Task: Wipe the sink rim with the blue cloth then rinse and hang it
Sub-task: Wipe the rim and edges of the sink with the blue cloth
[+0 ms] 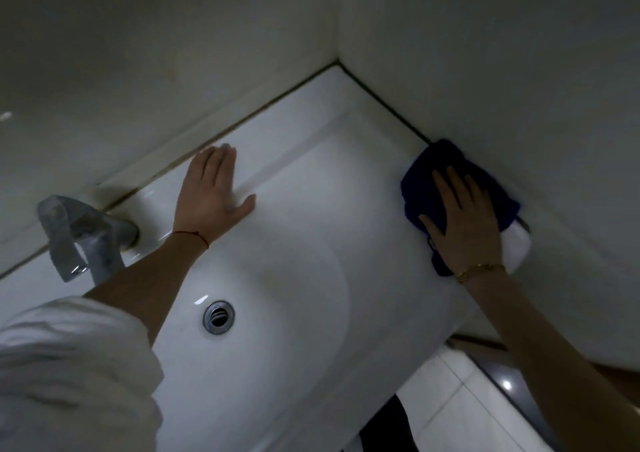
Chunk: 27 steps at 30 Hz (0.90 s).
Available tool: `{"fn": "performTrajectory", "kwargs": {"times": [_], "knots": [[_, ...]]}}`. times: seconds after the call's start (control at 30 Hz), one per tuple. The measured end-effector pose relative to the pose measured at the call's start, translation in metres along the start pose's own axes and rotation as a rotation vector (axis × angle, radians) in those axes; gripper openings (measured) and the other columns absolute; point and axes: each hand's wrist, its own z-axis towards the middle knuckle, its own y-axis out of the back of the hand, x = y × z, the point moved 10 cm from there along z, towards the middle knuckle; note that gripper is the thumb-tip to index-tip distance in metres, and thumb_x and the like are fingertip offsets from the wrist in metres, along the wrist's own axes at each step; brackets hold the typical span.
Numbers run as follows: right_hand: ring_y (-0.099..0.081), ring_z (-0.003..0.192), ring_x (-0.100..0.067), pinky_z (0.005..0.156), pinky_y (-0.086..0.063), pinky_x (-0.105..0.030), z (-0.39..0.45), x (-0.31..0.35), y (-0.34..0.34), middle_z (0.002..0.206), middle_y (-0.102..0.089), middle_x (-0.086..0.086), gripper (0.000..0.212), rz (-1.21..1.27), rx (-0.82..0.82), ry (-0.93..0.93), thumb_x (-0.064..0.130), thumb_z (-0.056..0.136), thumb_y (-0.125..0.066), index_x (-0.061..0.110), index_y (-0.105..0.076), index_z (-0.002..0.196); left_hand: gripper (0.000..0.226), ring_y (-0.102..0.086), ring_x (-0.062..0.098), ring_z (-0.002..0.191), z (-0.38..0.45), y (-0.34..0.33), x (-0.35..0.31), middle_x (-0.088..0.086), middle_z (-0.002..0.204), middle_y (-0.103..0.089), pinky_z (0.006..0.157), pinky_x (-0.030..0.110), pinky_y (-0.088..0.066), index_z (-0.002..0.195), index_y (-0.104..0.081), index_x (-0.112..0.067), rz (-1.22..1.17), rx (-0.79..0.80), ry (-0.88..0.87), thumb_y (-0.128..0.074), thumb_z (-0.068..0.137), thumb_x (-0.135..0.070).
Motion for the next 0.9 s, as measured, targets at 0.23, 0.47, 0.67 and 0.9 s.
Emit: {"fn": "performTrajectory", "kwargs": {"times": [0.23, 0.47, 0.67, 0.9], "knots": [[-0.031, 0.138, -0.035, 0.117, -0.022, -0.045, -0.075, -0.035, 0.020, 0.152, -0.034, -0.014, 0.062, 0.119, -0.122, -0.361, 0.041, 0.098, -0.047, 0.010, -0.031, 0.148, 0.068, -0.039, 0.027, 0.141, -0.012, 0.011, -0.175, 0.013, 0.150, -0.044, 0.118, 0.045, -0.028, 0.147, -0.040, -0.003, -0.399, 0.027, -0.404, -0.058, 0.094, -0.042], [-0.043, 0.127, -0.031, 0.101, -0.039, -0.036, -0.135, -0.060, 0.015, 0.151, -0.036, -0.011, 0.068, 0.552, -0.171, -0.753, 0.044, 0.097, -0.048, 0.012, -0.021, 0.151, 0.071, -0.030, 0.031, 0.145, -0.048, -0.017, -0.263, 0.015, 0.156, -0.034, 0.121, 0.046, -0.021, 0.149, -0.035, -0.003, -0.467, 0.253, -0.406, -0.056, 0.095, -0.044], [-0.053, 0.119, -0.029, 0.089, -0.043, -0.028, -0.121, -0.082, 0.002, 0.136, -0.051, -0.016, 0.081, 0.873, -0.206, -0.981, 0.043, 0.086, -0.067, 0.001, -0.028, 0.144, 0.071, -0.021, 0.029, 0.148, -0.053, -0.035, -0.260, 0.013, 0.159, -0.026, 0.123, 0.046, -0.015, 0.152, -0.029, -0.006, -0.439, 0.301, -0.348, -0.052, 0.097, -0.044], [-0.046, 0.128, -0.028, 0.102, -0.040, -0.034, -0.146, -0.058, -0.018, 0.144, -0.044, -0.009, 0.094, 0.892, -0.264, -1.020, 0.044, 0.080, -0.071, 0.012, -0.018, 0.151, 0.071, -0.015, 0.027, 0.150, -0.055, -0.038, -0.262, 0.011, 0.161, -0.022, 0.124, 0.046, -0.009, 0.154, -0.024, -0.008, -0.444, 0.309, -0.332, -0.042, 0.098, -0.047]]}}
